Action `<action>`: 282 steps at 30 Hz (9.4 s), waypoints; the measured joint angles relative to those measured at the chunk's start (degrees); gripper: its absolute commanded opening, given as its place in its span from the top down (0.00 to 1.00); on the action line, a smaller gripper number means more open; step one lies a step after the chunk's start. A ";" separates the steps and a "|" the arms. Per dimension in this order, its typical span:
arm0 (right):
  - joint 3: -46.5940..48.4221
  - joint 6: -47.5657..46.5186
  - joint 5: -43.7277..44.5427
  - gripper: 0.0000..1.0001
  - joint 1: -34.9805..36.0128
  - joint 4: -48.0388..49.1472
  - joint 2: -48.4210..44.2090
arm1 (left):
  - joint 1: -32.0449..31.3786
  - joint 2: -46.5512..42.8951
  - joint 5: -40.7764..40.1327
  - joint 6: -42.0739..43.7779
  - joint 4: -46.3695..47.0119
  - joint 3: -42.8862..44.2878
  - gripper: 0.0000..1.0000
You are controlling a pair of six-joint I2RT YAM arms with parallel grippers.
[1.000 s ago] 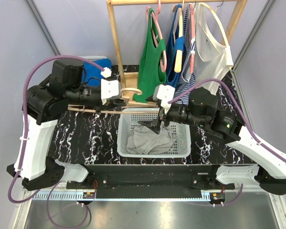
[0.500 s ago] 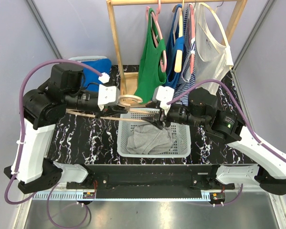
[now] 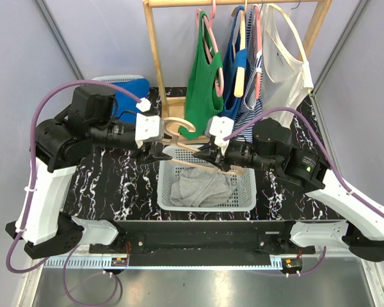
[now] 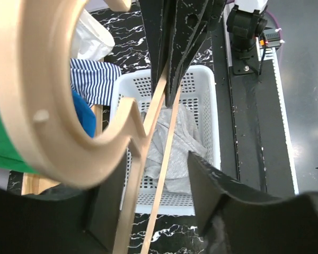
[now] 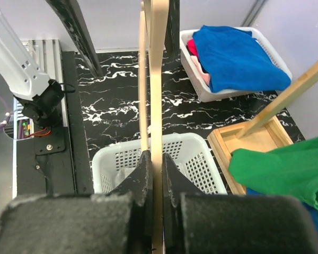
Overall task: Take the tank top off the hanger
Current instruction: Place the hanger at the clothesline, then move the clothesline to the center of the board.
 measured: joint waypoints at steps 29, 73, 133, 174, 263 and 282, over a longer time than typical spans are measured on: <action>-5.99 0.83 3.06 1.00 -0.13 -6.49 -14.51 | -0.35 -0.15 -9.60 4.09 -1.14 2.40 0.66; -20.48 -5.92 40.48 0.00 -0.17 24.81 -24.74 | 8.33 -11.47 -33.24 -16.17 -2.05 -9.09 1.00; -24.35 8.76 33.97 0.04 -0.17 24.46 -24.00 | 16.00 35.71 -44.13 -37.62 33.55 20.50 1.00; -25.18 10.38 33.94 0.00 -0.17 24.46 -20.94 | 25.68 14.75 -49.77 -35.71 48.76 -4.92 0.01; -25.79 12.74 38.05 0.00 -0.17 23.32 -21.68 | 17.27 23.52 -54.27 -39.54 61.18 -20.22 1.00; -25.86 12.52 38.47 0.00 -0.17 23.65 -22.21 | 19.02 19.93 -40.83 -33.44 58.27 -22.77 1.00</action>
